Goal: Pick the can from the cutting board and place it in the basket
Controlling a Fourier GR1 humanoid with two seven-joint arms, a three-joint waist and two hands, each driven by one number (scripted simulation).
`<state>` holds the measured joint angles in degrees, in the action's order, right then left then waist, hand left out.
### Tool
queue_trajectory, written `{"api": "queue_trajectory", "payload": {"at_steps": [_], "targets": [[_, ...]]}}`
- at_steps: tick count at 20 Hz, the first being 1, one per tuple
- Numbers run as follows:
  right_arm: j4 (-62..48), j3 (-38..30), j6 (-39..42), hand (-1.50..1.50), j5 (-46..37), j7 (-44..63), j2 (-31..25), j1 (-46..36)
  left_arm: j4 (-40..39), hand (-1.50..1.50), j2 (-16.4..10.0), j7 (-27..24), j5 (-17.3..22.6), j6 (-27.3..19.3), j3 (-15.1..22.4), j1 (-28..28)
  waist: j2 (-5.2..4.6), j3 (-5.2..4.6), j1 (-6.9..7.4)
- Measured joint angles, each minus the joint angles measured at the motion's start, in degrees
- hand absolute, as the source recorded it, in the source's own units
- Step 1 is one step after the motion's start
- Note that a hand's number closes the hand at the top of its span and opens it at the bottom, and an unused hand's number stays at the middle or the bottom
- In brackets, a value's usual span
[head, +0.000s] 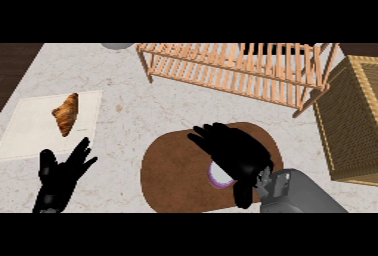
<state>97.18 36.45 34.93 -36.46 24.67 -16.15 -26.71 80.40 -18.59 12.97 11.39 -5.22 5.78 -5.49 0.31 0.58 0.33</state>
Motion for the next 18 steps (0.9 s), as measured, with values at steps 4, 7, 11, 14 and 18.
{"api": "queue_trajectory", "payload": {"at_steps": [4, 7, 11, 14, 18], "targets": [[-1.2, 0.5, 2.3, -1.5, -2.0, 0.8, 0.8, 0.6, 1.6, 0.0, 1.2, -0.6, -1.1, -0.4, 0.4, -1.2, 0.02, -0.08, -0.06], [-1.2, 1.6, 1.9, -1.5, -4.5, 0.2, 0.7, 2.9, 2.4, 0.0, 1.6, 0.5, -1.7, -0.7, 0.2, -1.4, 0.01, -0.1, -0.12], [-3.4, 1.5, 2.1, -1.5, -6.4, -0.2, 3.1, 2.9, 1.5, 0.0, 2.2, -0.8, -2.1, 0.3, -0.4, -1.4, 0.02, -0.08, -0.12], [-4.9, 1.8, 0.1, -1.5, -8.7, -2.8, 3.3, 4.3, 1.1, 0.0, 1.8, 0.3, -2.1, 1.2, -1.4, -0.7, 0.0, -0.06, -0.1], [-7.0, 1.0, -0.9, -1.5, -11.0, -5.2, 4.1, 4.4, 1.6, 0.0, 2.8, 0.3, -3.2, 1.1, -1.4, -1.1, 0.03, -0.03, -0.05]]}}
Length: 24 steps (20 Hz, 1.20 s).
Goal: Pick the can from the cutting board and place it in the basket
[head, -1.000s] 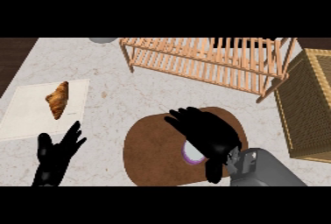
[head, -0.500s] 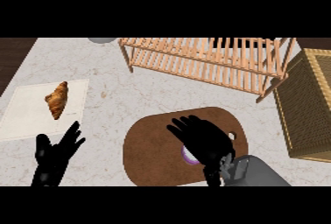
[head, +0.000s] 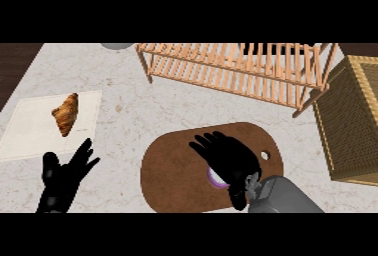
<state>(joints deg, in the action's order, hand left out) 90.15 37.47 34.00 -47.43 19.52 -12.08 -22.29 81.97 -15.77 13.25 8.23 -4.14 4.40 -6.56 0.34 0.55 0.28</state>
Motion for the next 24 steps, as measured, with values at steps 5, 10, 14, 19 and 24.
{"api": "queue_trajectory", "payload": {"at_steps": [5, 10, 14, 19, 24], "targets": [[1.1, 0.2, -0.5, 1.5, -2.3, -2.4, -0.8, 2.4, 0.8, 0.0, 0.5, 0.7, -0.7, 0.1, -0.6, -0.2, 0.02, -0.01, -0.08], [-2.7, 1.3, -4.8, 1.5, -7.0, -8.2, -1.4, 0.4, 1.0, 0.0, 0.9, 2.1, -1.1, 0.5, -0.9, 0.2, -0.01, -0.11, 0.06], [-5.0, 1.1, -6.7, 1.5, -10.2, -11.2, -0.8, -0.5, 0.7, 0.0, 0.8, 1.4, -0.9, 1.9, -2.0, 0.1, 0.03, -0.2, 0.02], [-1.8, -1.4, -9.5, 1.5, -12.5, -5.3, -0.3, 5.2, 1.0, 0.0, 1.1, 0.6, -1.4, 1.7, -2.5, -1.0, 0.51, -0.22, -0.82], [4.2, -5.4, -17.3, 1.5, -15.5, 4.4, -1.5, 16.9, 2.2, 0.0, 1.6, 1.1, -1.1, 0.9, -2.8, -2.8, 1.14, -0.33, -2.31]]}}
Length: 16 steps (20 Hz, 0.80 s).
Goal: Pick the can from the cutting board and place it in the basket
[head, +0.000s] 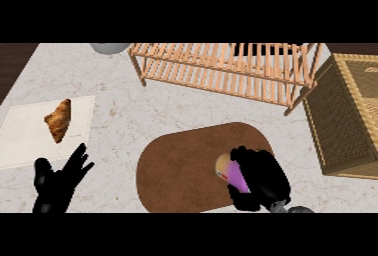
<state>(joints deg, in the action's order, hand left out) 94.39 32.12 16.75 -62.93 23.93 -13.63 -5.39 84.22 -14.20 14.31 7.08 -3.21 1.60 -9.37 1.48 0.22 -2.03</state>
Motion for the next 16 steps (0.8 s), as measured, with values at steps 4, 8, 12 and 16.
{"api": "queue_trajectory", "payload": {"at_steps": [4, 8, 12, 16], "targets": [[8.4, 0.4, -5.6, 1.5, -3.5, 5.4, -1.1, 9.4, 0.2, 0.0, 0.1, 1.0, -0.3, -0.2, 0.0, 0.5, -0.45, 0.06, 0.2], [17.4, -1.8, -11.8, 1.5, 1.7, 6.7, 4.2, 13.9, 0.6, 0.0, 0.3, 0.8, -0.2, -0.2, -0.1, -0.1, -0.63, 0.21, -0.18], [28.8, -5.1, -17.0, 1.5, 7.3, 6.5, 8.3, 15.5, 0.6, 0.0, 0.3, 0.5, -0.2, 0.0, -0.2, -0.3, -0.68, 0.23, -0.39], [38.9, -9.6, -17.5, 1.5, 9.8, 8.4, 8.4, 17.0, 0.2, 0.0, 0.0, 0.6, 0.0, 0.7, -0.4, 0.4, -0.81, 0.17, 0.05]]}}
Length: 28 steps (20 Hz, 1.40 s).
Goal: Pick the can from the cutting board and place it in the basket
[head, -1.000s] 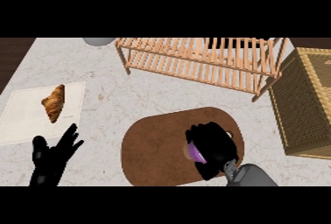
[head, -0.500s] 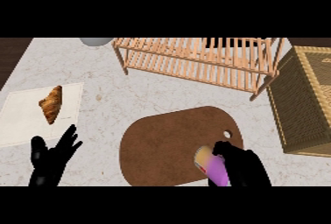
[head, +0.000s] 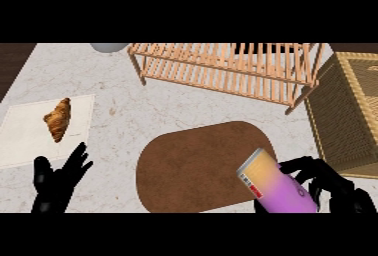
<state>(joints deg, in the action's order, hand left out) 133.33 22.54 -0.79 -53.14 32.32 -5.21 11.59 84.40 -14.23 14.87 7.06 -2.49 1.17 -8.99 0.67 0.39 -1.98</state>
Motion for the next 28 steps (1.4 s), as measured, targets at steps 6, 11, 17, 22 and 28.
{"api": "queue_trajectory", "payload": {"at_steps": [6, 11, 17, 22, 28], "targets": [[1.4, -11.3, 4.9, 1.5, 0.6, 7.6, -0.7, -8.9, 0.1, 0.0, 0.6, -0.9, -0.7, 0.0, 0.6, 0.2, -0.15, -0.08, 0.86], [1.2, -21.6, 10.0, 1.5, 1.6, 13.3, -2.3, -19.2, -0.8, 0.0, 0.6, -1.7, -0.9, 0.4, 0.5, 0.5, -0.16, -0.05, 0.99], [-1.8, -36.0, 17.0, 1.5, 9.8, 16.2, -6.1, -29.3, -1.4, 0.0, 0.1, -1.9, -0.5, 1.2, -0.4, 0.7, -0.12, 0.02, 0.95], [-7.7, -49.6, 22.2, 1.5, 24.3, 14.8, -13.8, -34.5, -1.2, 0.0, 0.5, -0.4, -1.1, 0.8, -0.2, 1.4, -0.2, 0.02, 1.3], [-20.1, -55.5, 22.3, 1.5, 29.2, 8.4, -20.7, -37.6, -1.4, 0.0, 0.9, 0.6, -1.8, 1.3, -0.2, 2.3, -0.37, -0.01, 2.03]]}}
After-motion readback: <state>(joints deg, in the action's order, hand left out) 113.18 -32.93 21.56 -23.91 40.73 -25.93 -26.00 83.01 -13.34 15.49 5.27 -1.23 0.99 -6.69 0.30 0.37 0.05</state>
